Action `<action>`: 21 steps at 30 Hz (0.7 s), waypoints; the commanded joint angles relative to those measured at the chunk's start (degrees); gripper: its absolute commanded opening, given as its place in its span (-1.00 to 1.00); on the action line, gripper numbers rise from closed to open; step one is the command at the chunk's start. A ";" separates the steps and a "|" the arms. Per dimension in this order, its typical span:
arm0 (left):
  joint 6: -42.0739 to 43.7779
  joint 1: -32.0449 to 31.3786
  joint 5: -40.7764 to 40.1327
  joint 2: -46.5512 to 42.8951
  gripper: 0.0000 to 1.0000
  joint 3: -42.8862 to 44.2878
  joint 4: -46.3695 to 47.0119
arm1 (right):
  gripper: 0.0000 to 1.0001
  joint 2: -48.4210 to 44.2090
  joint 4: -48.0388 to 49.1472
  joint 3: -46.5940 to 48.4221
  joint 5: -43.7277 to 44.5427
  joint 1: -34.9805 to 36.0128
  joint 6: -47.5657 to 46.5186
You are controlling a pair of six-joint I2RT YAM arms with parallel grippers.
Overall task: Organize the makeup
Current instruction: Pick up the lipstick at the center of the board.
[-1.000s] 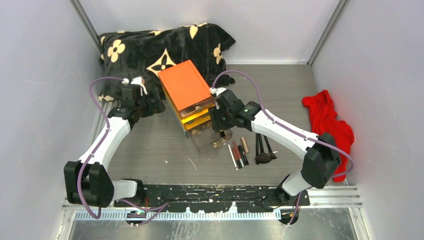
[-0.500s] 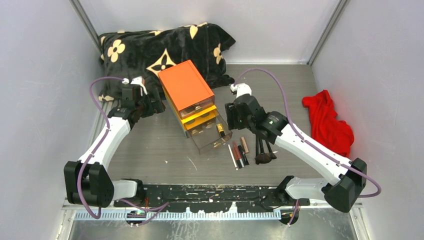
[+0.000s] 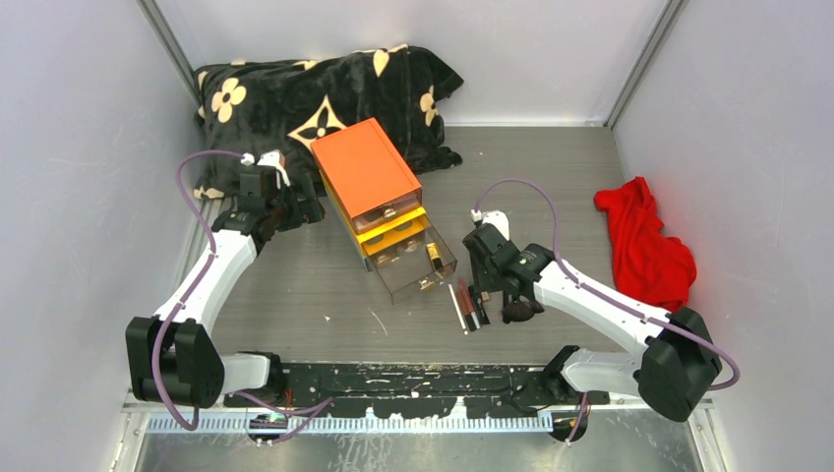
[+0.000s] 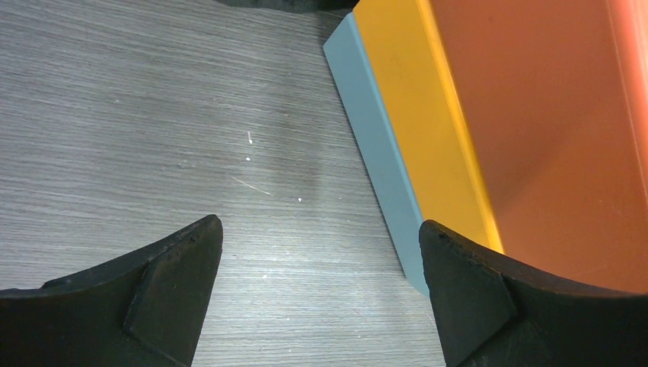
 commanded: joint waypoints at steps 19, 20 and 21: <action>1.01 -0.13 -0.83 1.26 1.00 0.13 2.04 | -0.16 11.36 17.94 -5.76 -11.75 -8.67 -2.64; 1.01 -0.13 -0.85 1.21 1.00 0.13 1.96 | -0.17 11.79 18.33 -6.02 -11.68 -9.01 -2.58; 1.12 -0.20 -0.88 1.13 1.00 0.09 1.87 | -0.18 12.23 18.66 -6.20 -11.91 -9.36 -2.64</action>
